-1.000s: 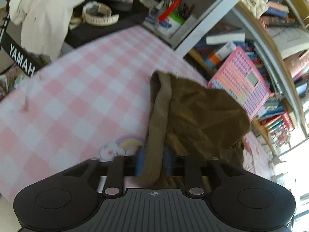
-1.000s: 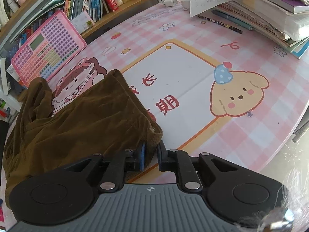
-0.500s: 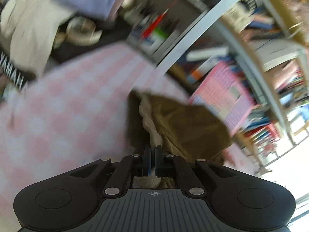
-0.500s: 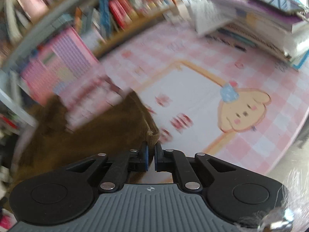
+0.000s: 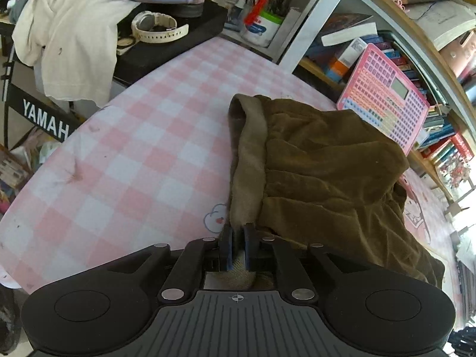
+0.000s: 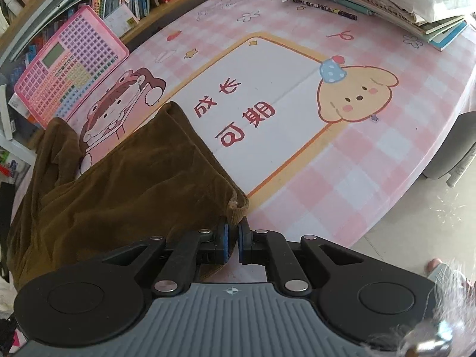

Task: Fold clothes
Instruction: 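Open the left tool and release the garment edge onto the mat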

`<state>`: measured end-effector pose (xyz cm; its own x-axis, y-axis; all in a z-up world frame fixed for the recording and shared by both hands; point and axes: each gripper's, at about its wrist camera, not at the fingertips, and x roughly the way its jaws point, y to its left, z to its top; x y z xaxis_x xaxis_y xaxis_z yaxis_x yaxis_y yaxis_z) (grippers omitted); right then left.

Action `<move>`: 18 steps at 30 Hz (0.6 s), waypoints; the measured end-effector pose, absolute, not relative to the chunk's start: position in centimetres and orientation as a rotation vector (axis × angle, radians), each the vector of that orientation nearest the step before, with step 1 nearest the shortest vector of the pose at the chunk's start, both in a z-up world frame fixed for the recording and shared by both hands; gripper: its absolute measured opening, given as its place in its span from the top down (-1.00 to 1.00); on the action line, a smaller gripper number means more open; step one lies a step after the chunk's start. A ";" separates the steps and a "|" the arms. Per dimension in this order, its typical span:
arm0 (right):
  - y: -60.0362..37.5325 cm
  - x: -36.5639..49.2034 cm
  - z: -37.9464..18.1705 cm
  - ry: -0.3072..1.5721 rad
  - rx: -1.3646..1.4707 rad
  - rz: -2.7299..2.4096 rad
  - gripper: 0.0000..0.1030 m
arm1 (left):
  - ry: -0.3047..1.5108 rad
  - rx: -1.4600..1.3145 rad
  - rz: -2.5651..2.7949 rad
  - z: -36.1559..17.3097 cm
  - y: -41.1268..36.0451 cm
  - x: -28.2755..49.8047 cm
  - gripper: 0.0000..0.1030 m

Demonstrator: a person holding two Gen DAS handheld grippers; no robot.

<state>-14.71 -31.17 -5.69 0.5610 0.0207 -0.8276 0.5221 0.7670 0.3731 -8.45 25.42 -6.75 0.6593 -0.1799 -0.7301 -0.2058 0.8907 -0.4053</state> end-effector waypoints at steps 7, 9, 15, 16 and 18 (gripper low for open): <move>-31.6 -15.1 -3.2 0.864 0.603 -0.393 0.42 | 0.809 -0.369 0.100 -3.0 25.1 -7.6 0.59; -31.5 -15.2 -2.0 0.820 0.571 -0.407 0.41 | 0.751 -0.342 0.071 -1.6 24.8 -7.3 0.59; -29.1 -14.0 0.4 0.742 0.555 -0.349 0.30 | 0.745 -0.349 -0.124 -1.6 21.4 -5.4 0.25; -28.5 -13.7 0.5 0.738 0.558 -0.331 0.29 | 0.758 -0.346 -0.147 -2.1 20.6 -5.2 0.24; -27.0 -12.7 0.6 0.745 0.558 -0.284 0.27 | 0.785 -0.346 -0.184 -3.0 19.2 -4.9 0.23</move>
<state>-12.67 -26.96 0.61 0.7067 -0.0491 -0.7058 0.4330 0.8190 0.3765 -4.92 19.23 -2.95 0.6951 -0.2886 -0.6584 0.0337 0.9279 -0.3712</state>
